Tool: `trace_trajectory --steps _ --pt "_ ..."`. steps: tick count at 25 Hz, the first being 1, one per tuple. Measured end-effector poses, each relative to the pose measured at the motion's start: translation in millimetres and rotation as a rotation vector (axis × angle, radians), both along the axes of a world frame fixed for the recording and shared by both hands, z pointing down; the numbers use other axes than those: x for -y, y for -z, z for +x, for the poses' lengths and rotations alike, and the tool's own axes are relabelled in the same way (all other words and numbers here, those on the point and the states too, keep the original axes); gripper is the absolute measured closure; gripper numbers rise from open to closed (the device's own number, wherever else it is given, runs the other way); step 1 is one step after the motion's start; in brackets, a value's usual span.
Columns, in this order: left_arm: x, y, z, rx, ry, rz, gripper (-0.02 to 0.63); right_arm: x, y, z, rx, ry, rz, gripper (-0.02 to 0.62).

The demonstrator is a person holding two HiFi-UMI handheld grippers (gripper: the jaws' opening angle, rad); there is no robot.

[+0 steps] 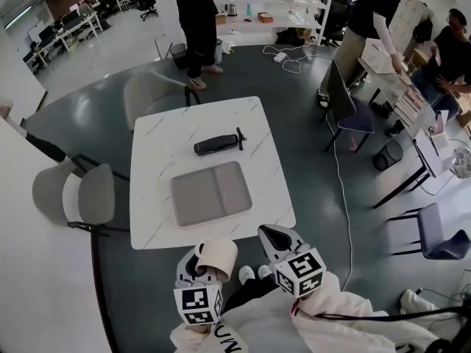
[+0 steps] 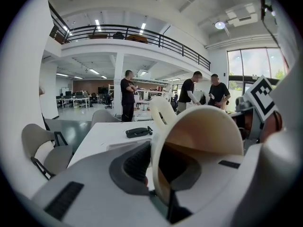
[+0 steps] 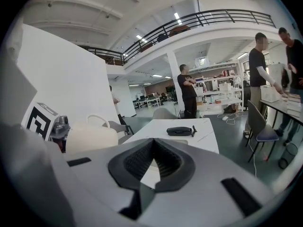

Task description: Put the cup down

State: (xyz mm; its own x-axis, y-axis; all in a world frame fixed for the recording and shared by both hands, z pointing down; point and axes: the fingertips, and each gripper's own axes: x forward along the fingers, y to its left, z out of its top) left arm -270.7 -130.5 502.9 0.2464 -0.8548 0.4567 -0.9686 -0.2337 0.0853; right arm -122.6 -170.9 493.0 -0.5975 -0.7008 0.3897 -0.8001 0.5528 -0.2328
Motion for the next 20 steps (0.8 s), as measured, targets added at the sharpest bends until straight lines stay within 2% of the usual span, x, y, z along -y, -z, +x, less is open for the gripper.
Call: trace_trajectory --steps 20 --pt "54.1 -6.4 11.2 0.048 0.047 -0.051 0.558 61.4 -5.0 9.3 0.025 0.054 -0.009 0.591"
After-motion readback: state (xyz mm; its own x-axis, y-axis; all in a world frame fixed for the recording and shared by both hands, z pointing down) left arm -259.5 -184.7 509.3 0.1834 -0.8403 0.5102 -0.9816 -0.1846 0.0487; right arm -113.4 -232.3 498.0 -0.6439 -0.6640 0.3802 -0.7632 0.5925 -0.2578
